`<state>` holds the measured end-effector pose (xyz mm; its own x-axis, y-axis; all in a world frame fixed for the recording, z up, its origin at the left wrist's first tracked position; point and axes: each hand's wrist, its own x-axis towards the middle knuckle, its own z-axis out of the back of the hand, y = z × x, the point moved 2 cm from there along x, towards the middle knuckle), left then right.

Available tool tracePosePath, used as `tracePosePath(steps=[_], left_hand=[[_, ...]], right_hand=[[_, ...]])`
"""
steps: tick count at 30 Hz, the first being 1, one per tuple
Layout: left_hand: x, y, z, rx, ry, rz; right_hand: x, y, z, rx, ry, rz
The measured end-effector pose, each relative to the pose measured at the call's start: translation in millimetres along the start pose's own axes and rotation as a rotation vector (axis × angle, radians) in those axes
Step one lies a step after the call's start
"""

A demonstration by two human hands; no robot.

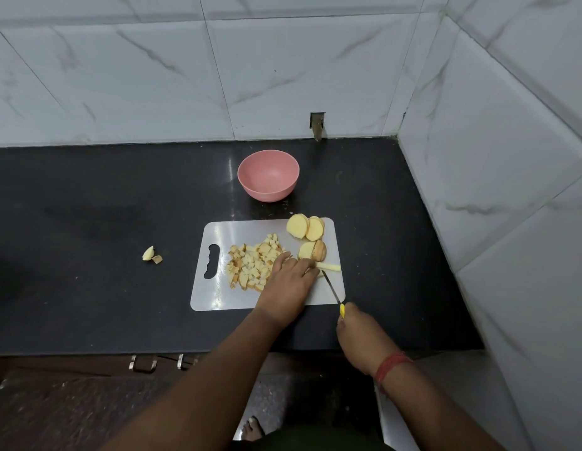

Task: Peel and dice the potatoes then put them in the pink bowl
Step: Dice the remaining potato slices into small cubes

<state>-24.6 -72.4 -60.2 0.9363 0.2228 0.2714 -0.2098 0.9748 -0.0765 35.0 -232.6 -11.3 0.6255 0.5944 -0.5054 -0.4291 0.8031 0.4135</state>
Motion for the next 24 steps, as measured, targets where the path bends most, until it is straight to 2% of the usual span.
tracePosePath(steps=[7, 13, 19, 24], left_hand=[[-0.7, -1.9, 1.9, -0.046, 0.049, 0.126], [3.7, -4.8, 1.3, -0.081, 0.022, 0.215], [6.9, -5.4, 2.0, -0.083, 0.030, 0.231], [7.4, -5.8, 2.4, -0.104, 0.026, 0.259]], right_hand=[[1.5, 1.9, -1.8, -0.020, 0.009, 0.006], [2.7, 8.0, -2.6, -0.044, 0.031, -0.001], [9.3, 14.4, -7.6, -0.152, 0.076, -0.042], [-0.8, 7.5, -7.5, -0.115, 0.122, 0.013]])
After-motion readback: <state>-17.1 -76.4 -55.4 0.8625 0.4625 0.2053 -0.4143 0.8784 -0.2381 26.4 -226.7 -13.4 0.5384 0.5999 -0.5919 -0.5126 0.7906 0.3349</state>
